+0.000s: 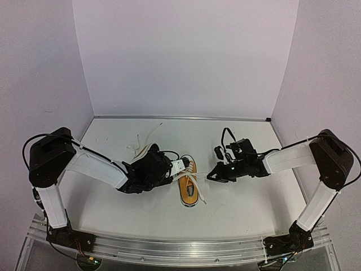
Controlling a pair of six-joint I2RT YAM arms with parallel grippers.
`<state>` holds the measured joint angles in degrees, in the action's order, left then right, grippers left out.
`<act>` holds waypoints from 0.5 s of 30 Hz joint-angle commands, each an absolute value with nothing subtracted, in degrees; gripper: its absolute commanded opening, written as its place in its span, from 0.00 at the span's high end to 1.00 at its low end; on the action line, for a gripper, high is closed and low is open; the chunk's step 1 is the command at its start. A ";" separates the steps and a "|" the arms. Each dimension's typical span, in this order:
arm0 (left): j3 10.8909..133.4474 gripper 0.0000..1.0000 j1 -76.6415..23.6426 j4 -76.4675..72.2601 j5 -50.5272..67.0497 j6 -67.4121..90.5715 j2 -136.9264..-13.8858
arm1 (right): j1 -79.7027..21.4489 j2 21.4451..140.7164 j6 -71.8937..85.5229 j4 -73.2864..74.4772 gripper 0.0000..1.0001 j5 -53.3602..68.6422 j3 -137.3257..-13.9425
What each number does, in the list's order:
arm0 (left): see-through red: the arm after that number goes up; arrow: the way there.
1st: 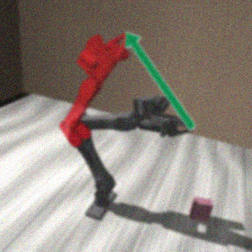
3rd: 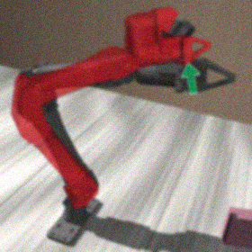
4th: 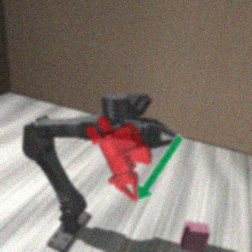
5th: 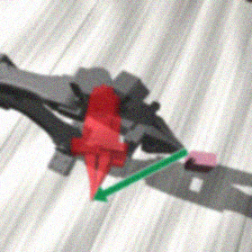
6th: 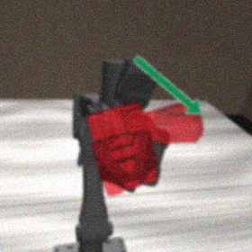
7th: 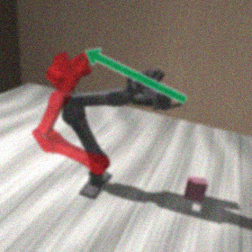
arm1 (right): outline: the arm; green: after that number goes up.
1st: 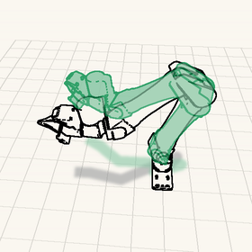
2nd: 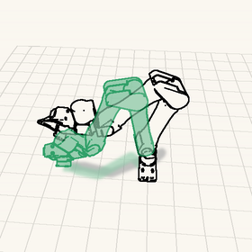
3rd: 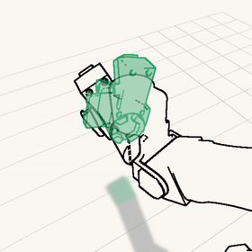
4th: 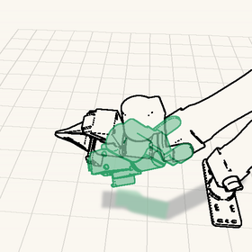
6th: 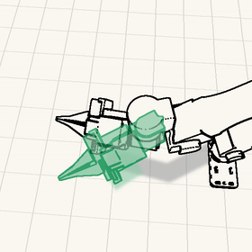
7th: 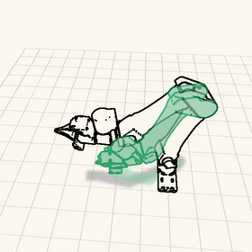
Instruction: Tie the shoes
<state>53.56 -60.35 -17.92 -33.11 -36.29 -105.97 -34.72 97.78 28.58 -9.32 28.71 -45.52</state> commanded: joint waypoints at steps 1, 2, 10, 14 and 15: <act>55.29 1.00 -59.02 -12.39 -30.27 -25.81 -103.23 | -34.02 97.83 28.15 -6.55 1.00 26.46 -45.45; 55.45 1.00 -58.90 -11.39 -29.32 -23.44 -103.04 | -34.02 97.79 28.16 -6.53 1.00 26.46 -45.43; 55.01 1.00 -55.42 -8.08 -19.78 -0.47 -100.30 | -34.08 97.47 28.21 -6.51 1.00 26.28 -45.23; 53.14 1.00 -53.23 -9.52 -18.77 8.72 -99.02 | -34.06 97.40 28.21 -6.50 1.00 26.21 -45.25; 52.57 1.00 -52.47 -10.21 -18.97 11.32 -98.56 | -34.04 97.39 28.21 -6.54 1.00 26.23 -45.19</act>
<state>53.65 -55.91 -10.46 -18.38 -2.68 -102.39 -34.65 97.78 28.58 -9.10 28.42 -45.52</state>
